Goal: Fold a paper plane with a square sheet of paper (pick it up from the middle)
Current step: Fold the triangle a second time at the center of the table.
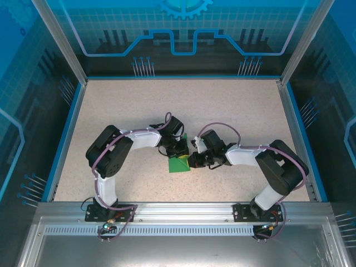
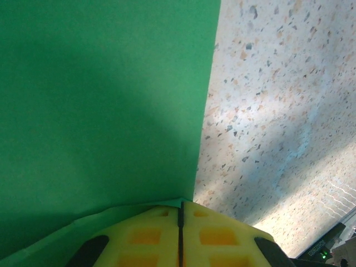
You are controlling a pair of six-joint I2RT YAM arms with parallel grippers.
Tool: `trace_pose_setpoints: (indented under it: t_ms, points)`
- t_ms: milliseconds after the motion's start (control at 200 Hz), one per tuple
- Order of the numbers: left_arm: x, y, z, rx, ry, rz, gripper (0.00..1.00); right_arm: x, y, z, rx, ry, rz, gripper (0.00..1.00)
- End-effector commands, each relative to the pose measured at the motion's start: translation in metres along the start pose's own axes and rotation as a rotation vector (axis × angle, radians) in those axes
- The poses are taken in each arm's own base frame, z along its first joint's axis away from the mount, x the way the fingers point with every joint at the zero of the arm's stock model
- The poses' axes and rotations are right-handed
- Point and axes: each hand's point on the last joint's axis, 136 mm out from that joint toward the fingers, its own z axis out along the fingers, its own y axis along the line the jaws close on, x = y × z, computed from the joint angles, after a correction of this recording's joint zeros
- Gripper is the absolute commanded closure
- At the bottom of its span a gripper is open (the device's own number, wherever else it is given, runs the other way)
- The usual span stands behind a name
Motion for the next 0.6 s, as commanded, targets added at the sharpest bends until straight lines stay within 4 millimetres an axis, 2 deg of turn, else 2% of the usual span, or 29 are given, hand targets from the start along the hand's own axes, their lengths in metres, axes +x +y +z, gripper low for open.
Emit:
trace_pose_setpoints:
  t_ms: [0, 210, 595]
  points:
    - [-0.002, -0.001, 0.002, 0.004, 0.02, 0.013, 0.92, 0.013, -0.008, 0.007, 0.028, 0.041, -0.004, 0.94]
    - [-0.001, 0.001, 0.005, 0.0, 0.026, 0.009, 0.92, 0.02, -0.021, 0.009, 0.097, 0.072, -0.016, 0.94]
    - [-0.003, 0.002, 0.003, -0.003, 0.024, 0.008, 0.91, 0.027, -0.028, 0.012, 0.142, 0.107, -0.035, 0.94]
